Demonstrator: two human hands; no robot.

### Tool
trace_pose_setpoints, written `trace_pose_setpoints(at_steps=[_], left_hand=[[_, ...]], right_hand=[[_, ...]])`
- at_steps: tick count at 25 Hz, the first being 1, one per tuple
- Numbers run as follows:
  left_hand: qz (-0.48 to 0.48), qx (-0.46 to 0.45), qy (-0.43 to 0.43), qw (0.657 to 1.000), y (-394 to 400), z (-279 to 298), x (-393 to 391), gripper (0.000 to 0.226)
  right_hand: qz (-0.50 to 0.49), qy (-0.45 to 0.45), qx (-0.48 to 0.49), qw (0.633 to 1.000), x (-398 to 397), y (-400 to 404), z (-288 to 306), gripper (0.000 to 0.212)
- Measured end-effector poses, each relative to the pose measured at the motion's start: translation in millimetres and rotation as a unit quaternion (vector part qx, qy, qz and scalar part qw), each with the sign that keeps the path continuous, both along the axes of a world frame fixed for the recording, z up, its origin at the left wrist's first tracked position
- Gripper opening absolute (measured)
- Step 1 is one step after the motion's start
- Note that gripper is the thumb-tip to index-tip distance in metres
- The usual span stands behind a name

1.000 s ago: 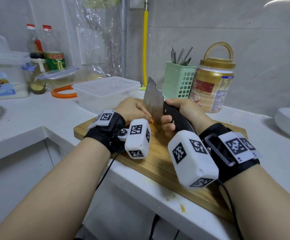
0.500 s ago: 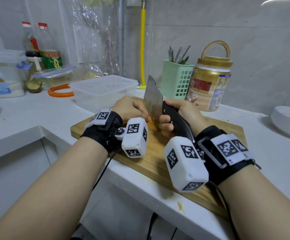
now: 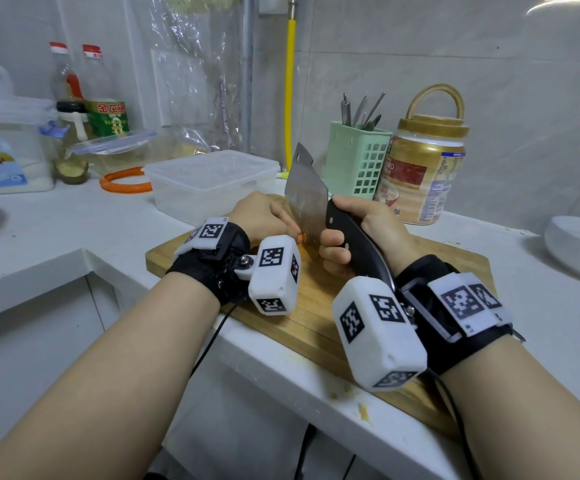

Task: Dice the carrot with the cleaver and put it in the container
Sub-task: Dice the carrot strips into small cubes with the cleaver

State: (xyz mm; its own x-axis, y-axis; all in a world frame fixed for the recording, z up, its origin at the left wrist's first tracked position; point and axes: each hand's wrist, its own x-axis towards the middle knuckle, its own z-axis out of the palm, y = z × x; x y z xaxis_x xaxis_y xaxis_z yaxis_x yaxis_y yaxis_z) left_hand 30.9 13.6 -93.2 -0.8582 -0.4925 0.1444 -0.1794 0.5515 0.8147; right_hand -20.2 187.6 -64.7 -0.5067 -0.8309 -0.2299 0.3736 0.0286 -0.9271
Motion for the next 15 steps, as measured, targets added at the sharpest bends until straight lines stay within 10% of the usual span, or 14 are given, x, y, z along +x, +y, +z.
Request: trace_pose_setpoints(at_steps=[15], left_hand=[[0.011, -0.008, -0.006, 1.0, -1.5, -0.1, -1.9, 0.018]], right_hand=[[-0.005, -0.013, 0.038, 0.999, -5.0, -3.7, 5.2, 0.029]])
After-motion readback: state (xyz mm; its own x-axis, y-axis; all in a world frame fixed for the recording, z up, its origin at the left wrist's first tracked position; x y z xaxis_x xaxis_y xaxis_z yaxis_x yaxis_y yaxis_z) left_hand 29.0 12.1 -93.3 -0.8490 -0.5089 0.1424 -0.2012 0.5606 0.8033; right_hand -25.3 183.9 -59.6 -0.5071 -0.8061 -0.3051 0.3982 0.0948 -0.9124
